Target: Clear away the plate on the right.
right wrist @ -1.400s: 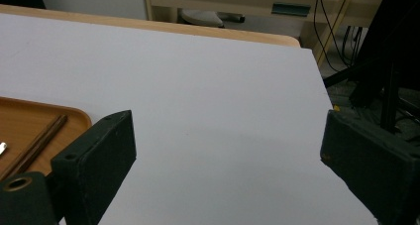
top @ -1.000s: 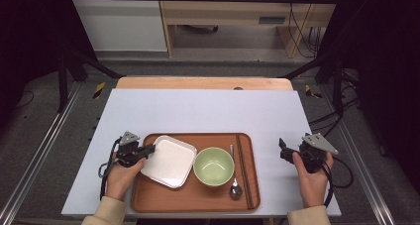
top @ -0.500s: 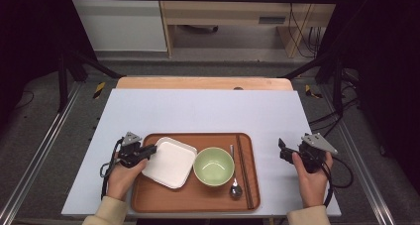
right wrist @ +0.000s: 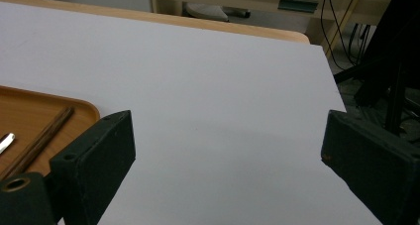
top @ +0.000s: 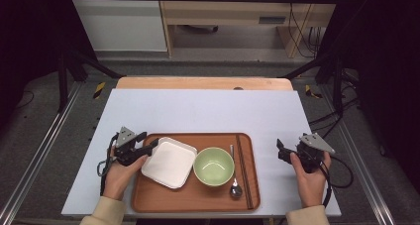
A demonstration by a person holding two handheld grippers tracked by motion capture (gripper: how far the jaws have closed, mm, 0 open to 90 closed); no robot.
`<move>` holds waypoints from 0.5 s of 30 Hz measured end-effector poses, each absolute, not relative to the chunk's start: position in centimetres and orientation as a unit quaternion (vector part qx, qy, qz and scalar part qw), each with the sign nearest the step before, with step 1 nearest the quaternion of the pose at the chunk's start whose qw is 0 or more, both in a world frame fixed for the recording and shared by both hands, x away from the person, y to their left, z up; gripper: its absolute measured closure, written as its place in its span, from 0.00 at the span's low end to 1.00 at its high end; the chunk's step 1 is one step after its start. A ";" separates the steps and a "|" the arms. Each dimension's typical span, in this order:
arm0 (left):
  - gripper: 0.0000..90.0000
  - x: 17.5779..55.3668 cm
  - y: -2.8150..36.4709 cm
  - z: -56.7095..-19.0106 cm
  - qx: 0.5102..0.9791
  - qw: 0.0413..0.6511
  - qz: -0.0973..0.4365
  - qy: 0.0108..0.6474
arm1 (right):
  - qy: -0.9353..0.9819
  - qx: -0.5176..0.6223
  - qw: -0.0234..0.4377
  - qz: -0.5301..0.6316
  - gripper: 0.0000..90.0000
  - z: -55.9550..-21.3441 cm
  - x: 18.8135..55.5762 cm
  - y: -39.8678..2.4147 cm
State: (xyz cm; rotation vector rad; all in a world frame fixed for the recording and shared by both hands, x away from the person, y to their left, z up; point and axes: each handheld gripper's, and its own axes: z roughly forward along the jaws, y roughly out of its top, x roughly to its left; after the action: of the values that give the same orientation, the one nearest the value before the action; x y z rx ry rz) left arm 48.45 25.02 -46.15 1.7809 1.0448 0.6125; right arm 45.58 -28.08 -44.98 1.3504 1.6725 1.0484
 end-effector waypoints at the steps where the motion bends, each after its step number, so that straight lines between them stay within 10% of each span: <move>1: 0.44 48.5 25.1 -46.1 0.727 0.476 0.252 0.425 | 0.651 0.524 0.367 0.408 0.08 -45.0 45.6 -28.0; 15: 0.22 48.3 26.0 -45.0 0.711 0.526 0.266 0.383 | 0.648 0.523 0.368 0.413 0.07 -45.0 45.6 -27.9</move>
State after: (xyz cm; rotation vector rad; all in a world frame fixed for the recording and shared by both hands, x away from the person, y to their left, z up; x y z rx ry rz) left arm 48.28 26.00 -44.97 1.7013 0.9159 0.6359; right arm 45.59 -27.93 -45.00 1.3420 1.6644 1.0616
